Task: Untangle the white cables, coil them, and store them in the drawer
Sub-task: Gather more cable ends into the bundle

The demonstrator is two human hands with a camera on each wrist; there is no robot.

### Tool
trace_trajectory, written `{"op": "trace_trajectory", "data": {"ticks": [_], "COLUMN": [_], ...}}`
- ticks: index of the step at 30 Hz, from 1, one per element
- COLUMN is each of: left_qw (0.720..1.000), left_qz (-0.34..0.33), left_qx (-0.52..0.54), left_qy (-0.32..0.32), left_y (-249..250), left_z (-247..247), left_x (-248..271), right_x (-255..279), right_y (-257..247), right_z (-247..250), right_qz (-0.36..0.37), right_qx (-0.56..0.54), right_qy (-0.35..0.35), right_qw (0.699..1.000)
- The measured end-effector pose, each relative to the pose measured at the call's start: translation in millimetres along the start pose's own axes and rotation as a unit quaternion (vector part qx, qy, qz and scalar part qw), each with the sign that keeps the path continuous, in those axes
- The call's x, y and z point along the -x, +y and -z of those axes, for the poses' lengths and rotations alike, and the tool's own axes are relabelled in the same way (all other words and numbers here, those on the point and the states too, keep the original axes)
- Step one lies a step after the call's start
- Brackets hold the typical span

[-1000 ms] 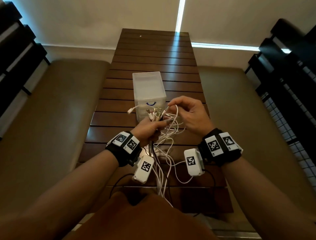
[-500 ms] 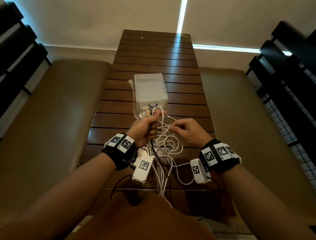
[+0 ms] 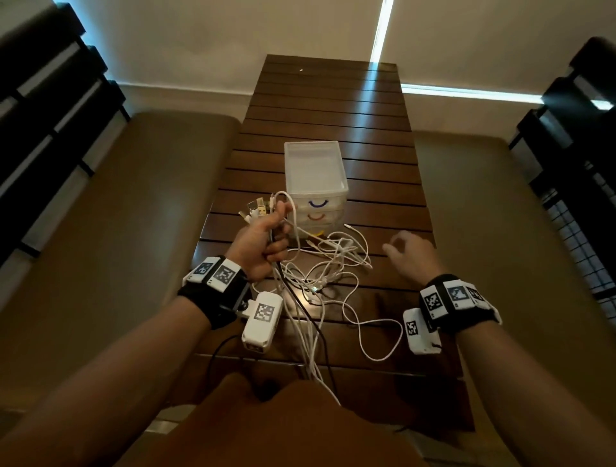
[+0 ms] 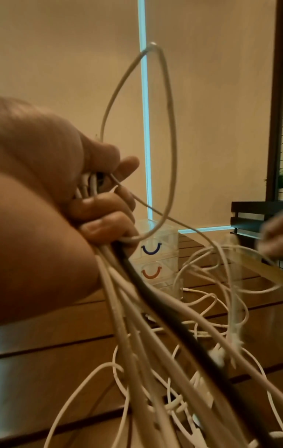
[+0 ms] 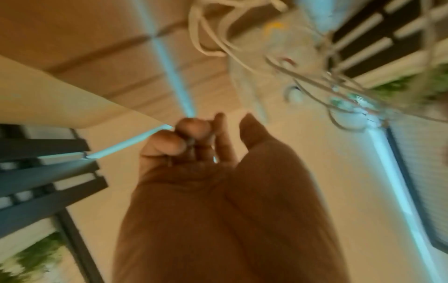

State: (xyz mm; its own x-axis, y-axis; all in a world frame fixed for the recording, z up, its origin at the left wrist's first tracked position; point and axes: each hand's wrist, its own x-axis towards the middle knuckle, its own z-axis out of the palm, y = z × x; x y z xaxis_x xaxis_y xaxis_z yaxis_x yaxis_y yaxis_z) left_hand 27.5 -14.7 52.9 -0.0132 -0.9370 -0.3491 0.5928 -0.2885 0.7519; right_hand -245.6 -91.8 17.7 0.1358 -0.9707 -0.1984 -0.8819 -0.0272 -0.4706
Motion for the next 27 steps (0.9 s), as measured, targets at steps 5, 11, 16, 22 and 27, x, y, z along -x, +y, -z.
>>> {"op": "trace_trajectory", "data": {"ticks": [5, 11, 16, 22, 27], "left_qw": [0.997, 0.991, 0.979, 0.925, 0.918], "left_qz": [-0.014, -0.037, -0.009, -0.045, 0.000], "left_qx": [-0.051, -0.105, -0.202, -0.371, -0.395], "left_qy": [-0.060, -0.071, -0.041, -0.064, 0.014], "left_y": [0.0, -3.8, -13.5, -16.6, -31.1], "left_z": [-22.5, -25.8, -41.8, -59.0, -34.8], "left_x": [5.9, 4.7, -3.1, -9.6, -19.6], "right_x": [30.3, 25.6, 28.2, 37.0, 43.9], "right_y": [-88.5, -96.5, -106.1, -103.9, -96.5], "right_z": [4.7, 18.4, 40.9, 69.7, 107.1], "right_qz": [0.227, 0.264, 0.300, 0.351, 0.340], "right_qx": [-0.110, -0.219, -0.332, -0.355, -0.490], "right_qy": [-0.143, -0.107, -0.134, 0.020, 0.066], "right_qw": [0.957, 0.933, 0.884, 0.867, 0.800]}}
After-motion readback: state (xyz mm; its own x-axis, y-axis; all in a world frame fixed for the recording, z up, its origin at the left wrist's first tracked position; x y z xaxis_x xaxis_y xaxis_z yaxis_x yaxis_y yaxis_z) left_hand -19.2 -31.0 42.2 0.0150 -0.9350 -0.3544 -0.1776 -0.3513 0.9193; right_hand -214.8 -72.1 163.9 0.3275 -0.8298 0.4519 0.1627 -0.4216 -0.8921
